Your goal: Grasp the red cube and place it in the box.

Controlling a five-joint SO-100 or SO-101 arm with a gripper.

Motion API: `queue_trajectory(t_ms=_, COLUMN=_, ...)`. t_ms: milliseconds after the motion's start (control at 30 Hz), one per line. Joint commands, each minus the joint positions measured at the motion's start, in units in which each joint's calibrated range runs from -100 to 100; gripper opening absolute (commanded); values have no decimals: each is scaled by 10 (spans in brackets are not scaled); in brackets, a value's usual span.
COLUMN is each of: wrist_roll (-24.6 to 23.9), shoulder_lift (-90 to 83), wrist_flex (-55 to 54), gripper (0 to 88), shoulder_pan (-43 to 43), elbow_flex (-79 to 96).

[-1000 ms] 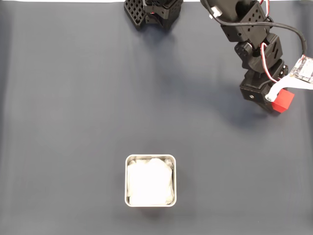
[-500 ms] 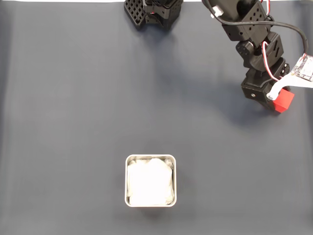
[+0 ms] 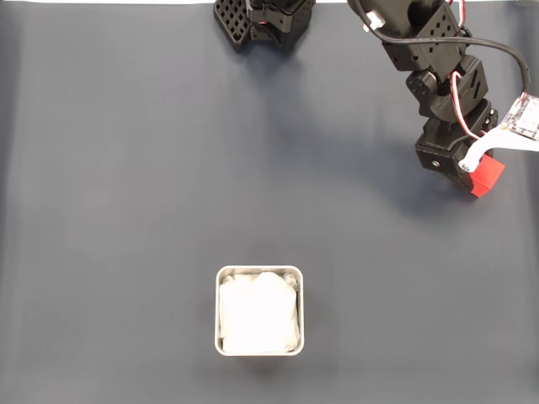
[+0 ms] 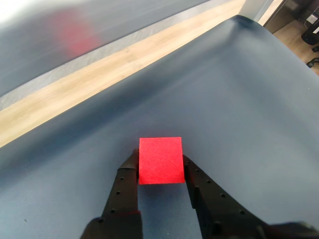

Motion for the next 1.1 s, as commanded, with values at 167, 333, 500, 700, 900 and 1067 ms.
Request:
queue_trajectory(t_ms=167, wrist_roll=-16, shoulder_lift=-57, wrist_flex=35, gripper=105, shoulder_pan=3, elbow_flex=-22)
queue_trajectory(t_ms=333, wrist_roll=-27, shoulder_lift=-98, wrist_flex=71, gripper=104, shoulder_pan=10, elbow_flex=-32)
queue_trajectory(t_ms=500, wrist_roll=-32, shoulder_lift=-137, wrist_flex=103, gripper=102, shoulder_pan=24, elbow_flex=-34)
queue_trajectory(t_ms=700, wrist_roll=-35, shoulder_lift=-178, wrist_flex=129, gripper=102, shoulder_pan=44, elbow_flex=-30)
queue_trajectory(t_ms=900, wrist_roll=-37, shoulder_lift=-210, wrist_flex=140, gripper=103, shoulder_pan=66, elbow_flex=-29)
queue_trajectory(t_ms=1067, wrist_roll=-41, shoulder_lift=-224, wrist_flex=141, gripper=103, shoulder_pan=91, elbow_flex=-32)
